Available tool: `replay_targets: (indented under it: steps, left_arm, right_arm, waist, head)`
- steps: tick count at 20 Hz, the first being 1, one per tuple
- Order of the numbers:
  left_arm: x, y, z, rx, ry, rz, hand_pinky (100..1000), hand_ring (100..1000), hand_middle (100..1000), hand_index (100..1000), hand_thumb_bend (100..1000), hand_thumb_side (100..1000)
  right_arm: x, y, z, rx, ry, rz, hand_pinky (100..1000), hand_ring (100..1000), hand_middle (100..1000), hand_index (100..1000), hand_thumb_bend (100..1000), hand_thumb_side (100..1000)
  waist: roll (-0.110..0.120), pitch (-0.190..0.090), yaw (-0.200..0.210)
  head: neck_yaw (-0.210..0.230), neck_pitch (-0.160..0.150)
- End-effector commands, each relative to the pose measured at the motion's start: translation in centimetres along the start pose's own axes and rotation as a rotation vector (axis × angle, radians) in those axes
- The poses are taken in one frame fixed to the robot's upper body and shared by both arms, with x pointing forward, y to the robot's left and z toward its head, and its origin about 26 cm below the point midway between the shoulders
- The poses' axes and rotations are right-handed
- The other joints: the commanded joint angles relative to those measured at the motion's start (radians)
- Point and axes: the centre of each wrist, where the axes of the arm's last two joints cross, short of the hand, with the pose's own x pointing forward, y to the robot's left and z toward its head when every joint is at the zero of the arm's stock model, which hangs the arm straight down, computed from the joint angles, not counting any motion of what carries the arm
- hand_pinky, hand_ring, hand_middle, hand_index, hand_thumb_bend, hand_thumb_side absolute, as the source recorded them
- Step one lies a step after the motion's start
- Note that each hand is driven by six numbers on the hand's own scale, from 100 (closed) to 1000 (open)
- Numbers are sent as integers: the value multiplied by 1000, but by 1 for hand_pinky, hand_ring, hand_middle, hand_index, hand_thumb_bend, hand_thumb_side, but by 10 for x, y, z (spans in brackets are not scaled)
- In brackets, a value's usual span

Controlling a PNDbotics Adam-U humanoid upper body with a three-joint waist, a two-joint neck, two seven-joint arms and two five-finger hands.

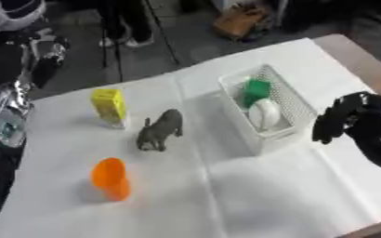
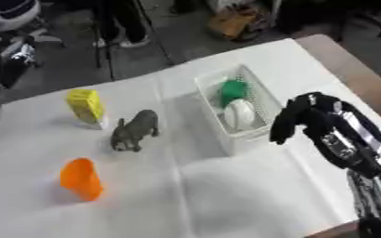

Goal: Pick up objects on the table and place them in the box.

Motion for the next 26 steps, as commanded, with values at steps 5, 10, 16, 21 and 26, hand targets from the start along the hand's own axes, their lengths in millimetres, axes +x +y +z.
replay_targets:
  steps: [5,10,16,21,26]
  left_arm:
    - [-51,-8,4,-182,171,-26,679,780,832,864,451,1000]
    - [-68,-19,16,-278,171,52,653,756,804,847,434,1000]
    - [-54,-2,18,-142,29,226,610,722,767,822,429,1000]
    - [-51,5,33,-29,-86,336,607,720,766,821,431,1000]
    - [-50,15,41,6,-140,427,588,696,747,807,439,1000]
  right_arm:
    - [1,-4,7,-3,30,22,464,432,406,671,176,662]
    - [-2,-2,13,-13,45,18,464,432,412,671,176,663]
    - [2,-6,13,-16,34,36,465,434,415,671,182,654]
    - [3,-8,13,-15,27,42,465,434,415,671,182,654]
    - [5,-10,11,-13,21,51,466,436,422,674,187,648]
  waist:
    - [-33,-52,40]
    - [-43,-59,64]
    - [-49,-61,82]
    - [-52,-58,89]
    - [-53,-56,96]
  head:
    - [-11,35]
    - [-25,44]
    - [-31,40]
    - [-35,36]
    - [-29,47]
